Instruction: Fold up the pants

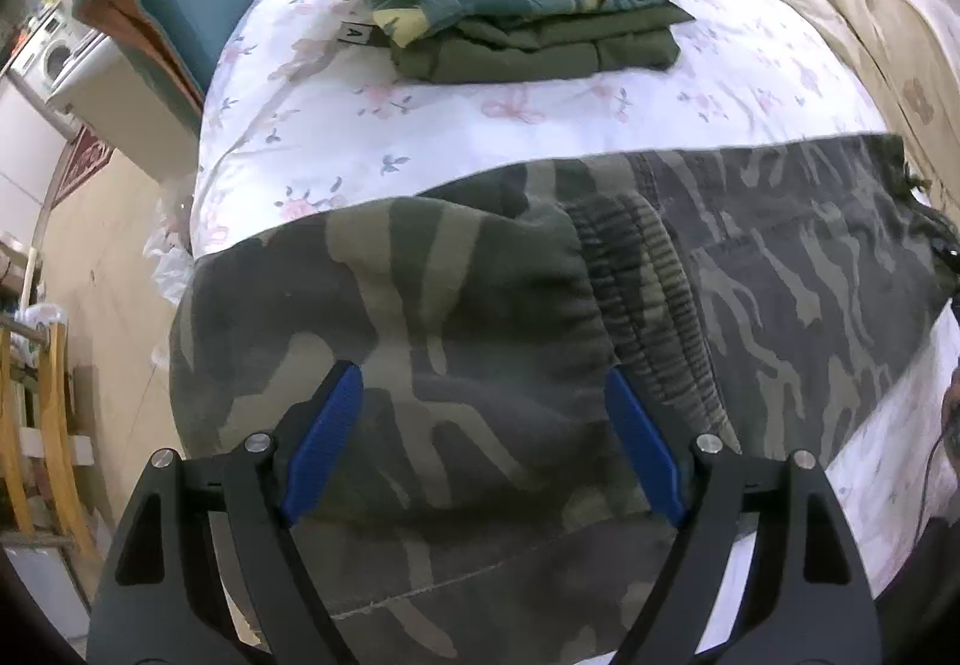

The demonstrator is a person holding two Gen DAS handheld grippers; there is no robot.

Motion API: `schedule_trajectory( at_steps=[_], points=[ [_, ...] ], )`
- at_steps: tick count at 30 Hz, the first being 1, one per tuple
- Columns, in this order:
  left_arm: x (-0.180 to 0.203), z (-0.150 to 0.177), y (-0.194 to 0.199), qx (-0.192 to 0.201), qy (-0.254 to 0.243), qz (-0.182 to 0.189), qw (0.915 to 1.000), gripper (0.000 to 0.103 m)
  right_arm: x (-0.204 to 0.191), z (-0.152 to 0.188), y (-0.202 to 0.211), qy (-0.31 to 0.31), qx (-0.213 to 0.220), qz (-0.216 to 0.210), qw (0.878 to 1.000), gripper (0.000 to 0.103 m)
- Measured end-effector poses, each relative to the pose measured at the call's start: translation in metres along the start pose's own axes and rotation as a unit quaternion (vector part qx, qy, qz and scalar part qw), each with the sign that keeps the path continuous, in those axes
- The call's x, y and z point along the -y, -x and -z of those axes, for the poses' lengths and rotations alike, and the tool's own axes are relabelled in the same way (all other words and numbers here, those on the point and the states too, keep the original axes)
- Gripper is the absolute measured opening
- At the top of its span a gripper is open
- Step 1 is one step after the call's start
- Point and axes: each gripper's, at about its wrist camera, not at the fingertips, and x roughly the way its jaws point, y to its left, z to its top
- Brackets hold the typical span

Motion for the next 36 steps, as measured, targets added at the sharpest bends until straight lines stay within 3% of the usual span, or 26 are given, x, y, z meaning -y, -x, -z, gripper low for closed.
schedule_trajectory(
  at_steps=[3, 5, 8, 10, 13, 15, 16, 17, 18, 20, 21, 22, 23, 24, 25, 27, 28, 29, 30, 31, 33, 36],
  points=[
    [-0.004, -0.004, 0.003, -0.007, 0.018, 0.024, 0.9995, 0.080, -0.047, 0.006, 0.013, 0.084, 0.004, -0.046, 0.995, 0.011],
    [-0.004, -0.003, 0.006, -0.011, 0.023, 0.038, 0.9989, 0.080, -0.087, 0.020, 0.023, 0.158, 0.001, -0.083, 0.984, 0.011],
    [-0.004, 0.000, 0.014, -0.002, 0.020, 0.043, 0.9989, 0.080, -0.156, 0.068, 0.032, 0.305, -0.046, -0.139, 0.941, 0.011],
    [-0.006, 0.000, 0.019, 0.006, 0.019, 0.042, 0.9989, 0.080, -0.190, 0.113, 0.030, 0.393, -0.091, -0.153, 0.902, 0.010],
    [-0.014, 0.002, 0.024, 0.012, 0.029, 0.040, 0.9987, 0.080, -0.207, 0.192, 0.007, 0.484, -0.166, -0.129, 0.850, 0.011],
    [-0.022, 0.003, 0.026, 0.011, 0.041, 0.042, 0.9982, 0.080, -0.201, 0.228, -0.009, 0.515, -0.201, -0.103, 0.827, 0.011],
    [-0.026, 0.004, 0.026, 0.009, 0.049, 0.044, 0.9978, 0.080, -0.195, 0.251, -0.019, 0.540, -0.222, -0.083, 0.808, 0.011],
    [-0.030, 0.004, 0.026, 0.006, 0.056, 0.046, 0.9973, 0.080, -0.191, 0.266, -0.024, 0.562, -0.226, -0.065, 0.793, 0.015],
    [-0.032, 0.005, 0.026, 0.004, 0.061, 0.049, 0.9970, 0.080, -0.190, 0.274, -0.025, 0.573, -0.221, -0.053, 0.788, 0.016],
    [-0.038, 0.007, 0.026, -0.002, 0.073, 0.053, 0.9959, 0.080, -0.192, 0.278, -0.023, 0.570, -0.219, -0.045, 0.791, 0.022],
    [-0.040, 0.008, 0.026, -0.003, 0.076, 0.056, 0.9955, 0.080, -0.195, 0.275, -0.019, 0.565, -0.228, -0.051, 0.791, 0.030],
    [-0.041, 0.008, 0.027, -0.004, 0.078, 0.058, 0.9953, 0.080, -0.201, 0.273, -0.011, 0.564, -0.242, -0.072, 0.786, 0.036],
    [-0.042, 0.009, 0.027, -0.004, 0.079, 0.059, 0.9951, 0.080, -0.205, 0.272, -0.003, 0.567, -0.252, -0.087, 0.780, 0.053],
    [-0.043, 0.009, 0.028, -0.004, 0.080, 0.060, 0.9950, 0.080, -0.209, 0.269, 0.005, 0.568, -0.267, -0.105, 0.771, 0.061],
    [-0.044, 0.009, 0.029, -0.002, 0.080, 0.060, 0.9950, 0.080, -0.212, 0.264, 0.013, 0.564, -0.273, -0.119, 0.770, 0.061],
    [-0.045, 0.008, 0.030, 0.001, 0.083, 0.059, 0.9948, 0.080, -0.216, 0.243, 0.027, 0.519, -0.285, -0.180, 0.786, 0.059],
    [-0.045, 0.007, 0.030, 0.002, 0.084, 0.060, 0.9946, 0.080, -0.219, 0.228, 0.031, 0.487, -0.274, -0.209, 0.803, 0.059],
    [-0.046, 0.007, 0.030, 0.002, 0.085, 0.060, 0.9946, 0.080, -0.222, 0.216, 0.030, 0.457, -0.241, -0.208, 0.831, 0.058],
    [-0.045, 0.006, 0.029, 0.002, 0.085, 0.059, 0.9946, 0.080, -0.222, 0.209, 0.023, 0.442, -0.223, -0.184, 0.849, 0.058],
    [-0.045, 0.006, 0.029, 0.001, 0.085, 0.058, 0.9947, 0.080, -0.221, 0.204, 0.004, 0.426, -0.216, -0.133, 0.868, 0.055],
    [-0.044, 0.004, 0.027, -0.003, 0.083, 0.060, 0.9948, 0.080, -0.214, 0.207, -0.025, 0.402, -0.242, -0.094, 0.878, 0.022],
    [-0.042, 0.002, 0.026, -0.005, 0.086, 0.062, 0.9944, 0.080, -0.188, 0.235, -0.065, 0.365, -0.315, -0.048, 0.875, 0.020]
  ],
)
